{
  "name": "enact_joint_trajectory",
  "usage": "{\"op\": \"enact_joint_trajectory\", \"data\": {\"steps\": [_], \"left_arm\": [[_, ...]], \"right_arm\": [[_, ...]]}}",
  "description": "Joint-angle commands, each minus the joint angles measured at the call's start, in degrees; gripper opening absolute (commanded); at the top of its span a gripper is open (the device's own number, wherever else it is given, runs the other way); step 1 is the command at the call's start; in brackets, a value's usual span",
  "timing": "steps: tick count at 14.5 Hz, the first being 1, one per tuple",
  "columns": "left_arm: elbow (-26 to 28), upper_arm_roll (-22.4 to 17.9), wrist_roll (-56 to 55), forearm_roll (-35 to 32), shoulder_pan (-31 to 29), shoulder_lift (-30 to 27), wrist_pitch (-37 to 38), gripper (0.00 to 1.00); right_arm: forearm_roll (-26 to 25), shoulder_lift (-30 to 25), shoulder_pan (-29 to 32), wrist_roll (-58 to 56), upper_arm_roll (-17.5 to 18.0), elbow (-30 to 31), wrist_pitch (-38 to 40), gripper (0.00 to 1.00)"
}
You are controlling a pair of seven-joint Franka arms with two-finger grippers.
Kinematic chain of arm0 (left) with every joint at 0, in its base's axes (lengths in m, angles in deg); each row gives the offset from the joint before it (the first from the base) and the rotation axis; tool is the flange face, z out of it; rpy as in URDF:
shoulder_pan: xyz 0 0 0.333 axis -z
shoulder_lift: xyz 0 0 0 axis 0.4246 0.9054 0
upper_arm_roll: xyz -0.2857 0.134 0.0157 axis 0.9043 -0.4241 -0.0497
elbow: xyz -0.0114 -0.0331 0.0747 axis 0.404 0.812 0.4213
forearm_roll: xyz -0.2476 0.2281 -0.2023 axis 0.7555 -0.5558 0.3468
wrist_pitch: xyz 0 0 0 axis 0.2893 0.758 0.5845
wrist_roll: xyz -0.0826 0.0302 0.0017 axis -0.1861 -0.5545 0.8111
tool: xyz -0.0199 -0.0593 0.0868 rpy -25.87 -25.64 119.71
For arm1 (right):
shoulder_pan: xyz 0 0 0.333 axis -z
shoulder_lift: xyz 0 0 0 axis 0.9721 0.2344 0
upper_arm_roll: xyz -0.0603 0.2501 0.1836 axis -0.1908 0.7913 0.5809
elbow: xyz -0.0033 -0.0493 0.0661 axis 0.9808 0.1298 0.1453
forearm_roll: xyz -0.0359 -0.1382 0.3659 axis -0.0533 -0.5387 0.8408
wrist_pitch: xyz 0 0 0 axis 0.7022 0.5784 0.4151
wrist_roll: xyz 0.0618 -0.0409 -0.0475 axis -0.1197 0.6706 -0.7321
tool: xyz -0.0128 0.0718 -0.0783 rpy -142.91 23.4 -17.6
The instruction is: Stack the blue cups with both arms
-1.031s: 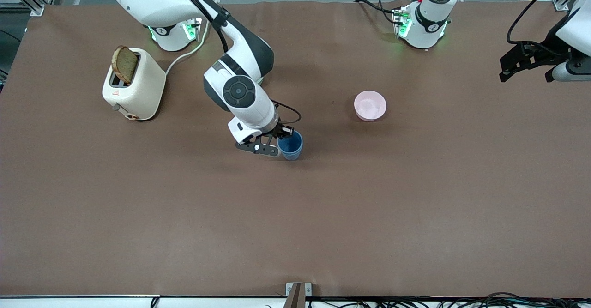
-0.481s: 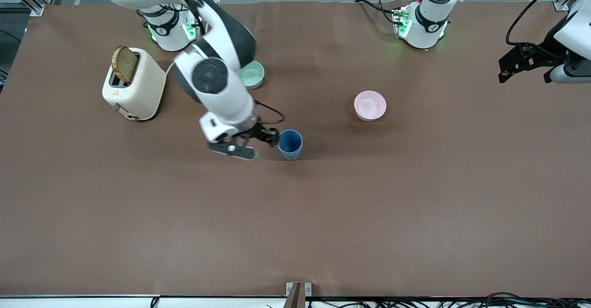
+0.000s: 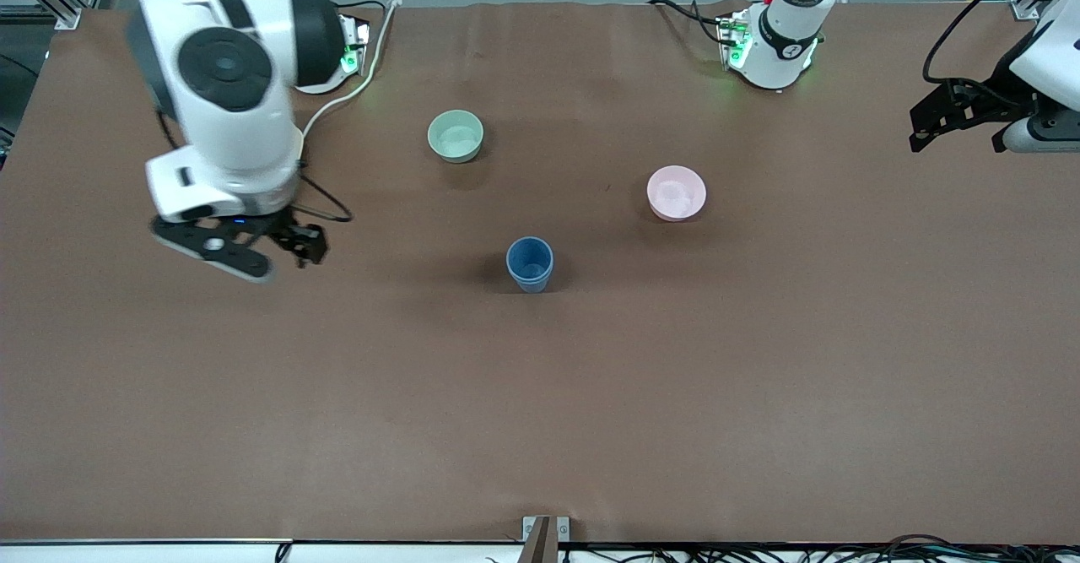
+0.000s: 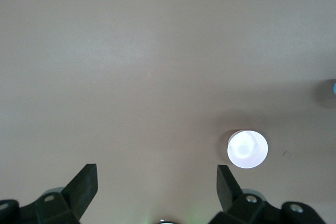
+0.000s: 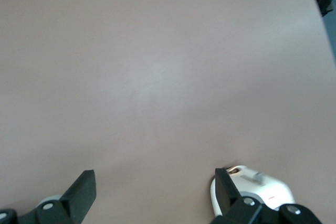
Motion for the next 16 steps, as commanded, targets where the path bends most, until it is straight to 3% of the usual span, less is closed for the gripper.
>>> {"op": "enact_joint_trajectory", "data": {"steps": [1,8,10,11,13,16], "left_arm": [[1.09,-0.16,0.67,-0.83,0.31,-1.31,-0.79,1.00],[1.00,-0.07,0.84,-0.83,0.48,-1.22,-0.62,1.00],[0.91,-0.07,0.84,-0.83,0.48,-1.05,-0.44,1.00],[0.82,-0.07,0.84,-0.83,0.57,-0.96,-0.44,1.00],[0.38,-0.07,0.84,-0.83,0.48,-0.78,-0.09,1.00],[0.03,-0.16,0.67,-0.74,0.31,-0.78,-0.09,1.00]], "right_arm": [[1.31,-2.77,4.03,-5.37,-1.23,1.05,0.42,1.00],[16.07,-9.18,3.78,-30.92,-19.33,0.87,0.68,1.00],[23.78,-10.07,3.60,-40.23,-25.91,0.79,2.87,1.00],[24.43,-10.51,3.34,-43.15,-27.94,0.52,3.05,1.00],[25.14,-10.95,3.25,-46.59,-30.50,0.35,3.32,1.00],[25.14,-10.69,2.11,-46.69,-30.86,0.17,2.53,1.00]]}}
